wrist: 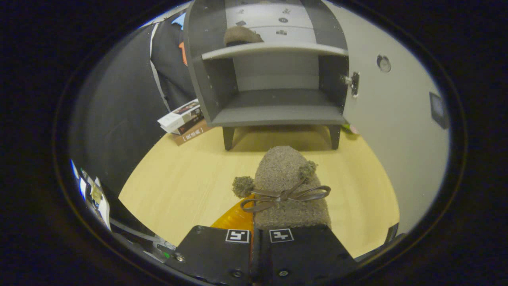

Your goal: Open the shoe cabinet door, grab the shoes and put them into the shoe cabinet, then close the shoe cabinet door.

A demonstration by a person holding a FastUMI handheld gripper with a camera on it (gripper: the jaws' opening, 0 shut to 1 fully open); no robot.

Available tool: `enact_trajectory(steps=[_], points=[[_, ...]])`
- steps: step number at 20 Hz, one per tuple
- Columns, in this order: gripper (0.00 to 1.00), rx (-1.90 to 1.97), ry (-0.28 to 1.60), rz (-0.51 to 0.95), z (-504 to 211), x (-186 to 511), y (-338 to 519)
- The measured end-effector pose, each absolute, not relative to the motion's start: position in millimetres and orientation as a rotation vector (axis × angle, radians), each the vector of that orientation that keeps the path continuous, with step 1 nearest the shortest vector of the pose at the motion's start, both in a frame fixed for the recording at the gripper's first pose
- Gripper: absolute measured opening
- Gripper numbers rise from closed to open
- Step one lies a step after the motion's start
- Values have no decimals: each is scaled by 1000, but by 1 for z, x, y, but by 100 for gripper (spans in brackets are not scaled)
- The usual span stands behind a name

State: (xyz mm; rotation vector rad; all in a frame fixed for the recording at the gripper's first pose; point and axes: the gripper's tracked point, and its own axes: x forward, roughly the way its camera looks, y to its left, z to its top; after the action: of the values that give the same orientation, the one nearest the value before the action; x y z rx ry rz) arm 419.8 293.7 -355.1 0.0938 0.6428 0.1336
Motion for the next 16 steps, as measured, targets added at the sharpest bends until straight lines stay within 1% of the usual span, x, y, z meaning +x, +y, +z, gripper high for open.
enact_trajectory(steps=[4,8,13,16], points=[[5,97,522,122,-281,415,288],[6,79,395,100,-207,428,278],[6,31,246,66,-124,468,272],[6,28,185,72,-81,498,278]])
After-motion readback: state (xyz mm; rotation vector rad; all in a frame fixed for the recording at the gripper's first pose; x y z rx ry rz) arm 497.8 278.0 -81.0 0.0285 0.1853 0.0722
